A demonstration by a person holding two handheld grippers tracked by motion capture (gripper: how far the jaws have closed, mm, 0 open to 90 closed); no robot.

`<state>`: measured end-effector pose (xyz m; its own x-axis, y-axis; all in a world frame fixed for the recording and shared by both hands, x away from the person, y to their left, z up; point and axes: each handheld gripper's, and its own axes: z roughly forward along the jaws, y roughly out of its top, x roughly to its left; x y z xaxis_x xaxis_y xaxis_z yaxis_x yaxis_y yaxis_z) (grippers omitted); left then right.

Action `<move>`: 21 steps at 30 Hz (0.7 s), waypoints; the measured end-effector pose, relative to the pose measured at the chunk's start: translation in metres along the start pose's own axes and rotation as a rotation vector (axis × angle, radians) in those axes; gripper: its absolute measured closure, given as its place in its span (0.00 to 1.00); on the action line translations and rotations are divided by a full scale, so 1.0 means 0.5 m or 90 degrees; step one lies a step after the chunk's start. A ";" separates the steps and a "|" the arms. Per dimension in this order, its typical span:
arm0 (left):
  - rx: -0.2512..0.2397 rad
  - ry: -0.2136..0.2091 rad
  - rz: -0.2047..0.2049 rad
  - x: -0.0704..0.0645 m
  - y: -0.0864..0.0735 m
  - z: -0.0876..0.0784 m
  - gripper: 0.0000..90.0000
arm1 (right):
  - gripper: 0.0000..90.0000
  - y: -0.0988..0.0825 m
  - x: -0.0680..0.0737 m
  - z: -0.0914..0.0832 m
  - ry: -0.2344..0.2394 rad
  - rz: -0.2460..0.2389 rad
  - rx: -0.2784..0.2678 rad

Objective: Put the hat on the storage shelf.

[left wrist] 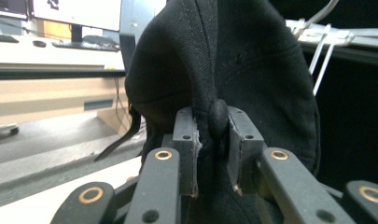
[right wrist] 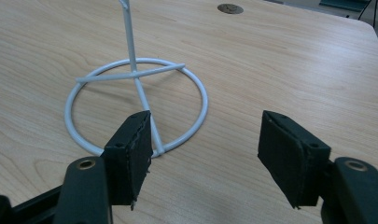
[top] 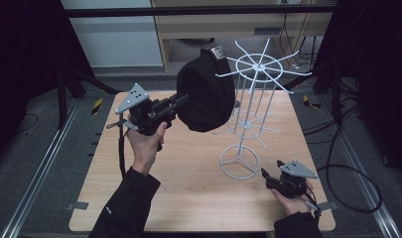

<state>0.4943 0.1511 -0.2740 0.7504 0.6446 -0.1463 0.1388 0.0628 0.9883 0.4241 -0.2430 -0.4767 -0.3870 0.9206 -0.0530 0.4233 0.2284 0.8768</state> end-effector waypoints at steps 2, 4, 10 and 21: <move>0.012 0.003 0.007 0.001 -0.006 0.008 0.83 | 0.39 0.000 0.000 0.000 0.000 -0.001 -0.001; 0.024 0.006 0.010 0.002 -0.011 0.015 0.83 | 0.39 0.000 0.001 0.001 0.001 0.000 0.001; 0.044 0.020 0.020 0.006 -0.018 0.030 0.82 | 0.39 0.000 0.001 0.001 0.002 -0.006 -0.001; 0.052 0.041 0.020 0.016 -0.018 0.032 0.81 | 0.39 -0.001 0.003 0.002 0.002 -0.009 0.002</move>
<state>0.5093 0.1433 -0.2847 0.7125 0.6930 -0.1102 0.1707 -0.0188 0.9851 0.4243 -0.2413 -0.4776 -0.3962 0.9159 -0.0640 0.4201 0.2428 0.8744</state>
